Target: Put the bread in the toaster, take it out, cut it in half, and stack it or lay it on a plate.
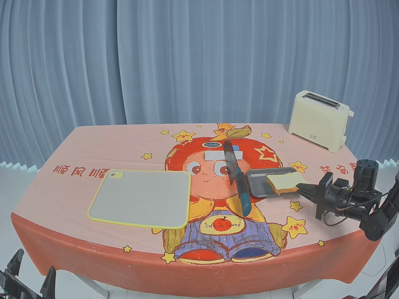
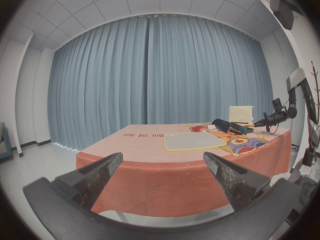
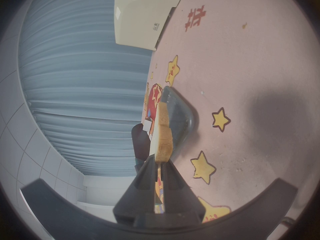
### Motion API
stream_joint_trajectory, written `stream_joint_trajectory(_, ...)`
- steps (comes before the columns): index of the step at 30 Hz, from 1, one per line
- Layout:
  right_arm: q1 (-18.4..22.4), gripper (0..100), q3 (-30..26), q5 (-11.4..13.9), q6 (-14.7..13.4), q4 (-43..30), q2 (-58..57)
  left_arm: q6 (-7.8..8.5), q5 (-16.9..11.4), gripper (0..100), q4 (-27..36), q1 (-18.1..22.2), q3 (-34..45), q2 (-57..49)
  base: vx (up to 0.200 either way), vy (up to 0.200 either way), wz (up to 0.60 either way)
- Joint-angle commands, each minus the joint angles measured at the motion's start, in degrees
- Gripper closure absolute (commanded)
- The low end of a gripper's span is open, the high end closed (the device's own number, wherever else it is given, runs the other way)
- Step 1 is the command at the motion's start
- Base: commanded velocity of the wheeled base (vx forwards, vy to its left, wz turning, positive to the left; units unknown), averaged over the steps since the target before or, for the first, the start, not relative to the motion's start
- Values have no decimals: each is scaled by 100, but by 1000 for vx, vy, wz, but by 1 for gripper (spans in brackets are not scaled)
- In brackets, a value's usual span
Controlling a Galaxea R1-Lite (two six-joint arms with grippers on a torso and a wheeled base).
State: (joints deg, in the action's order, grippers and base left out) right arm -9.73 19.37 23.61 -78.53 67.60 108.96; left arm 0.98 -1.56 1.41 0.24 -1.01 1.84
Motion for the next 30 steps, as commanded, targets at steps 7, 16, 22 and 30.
stream_joint_trajectory(7, -12, 100, -21, -94, 418, 17, -402, -1, -2, 0, -1, 2, 48, 9, 0, 0, 0)
stream_joint_trajectory(16, -12, 100, -3, -85, 1024, 25, -657, -1, -2, 0, -1, 2, 48, 9, 0, 0, 0)
stream_joint_trajectory(22, -12, 100, 93, -85, 1367, 25, -850, -1, -2, 0, -1, -7, 48, 9, 0, 0, 0)
stream_joint_trajectory(30, -56, 100, 287, -76, 2088, 25, -1079, -1, -2, 0, -1, 2, 48, 9, 0, 0, 0)
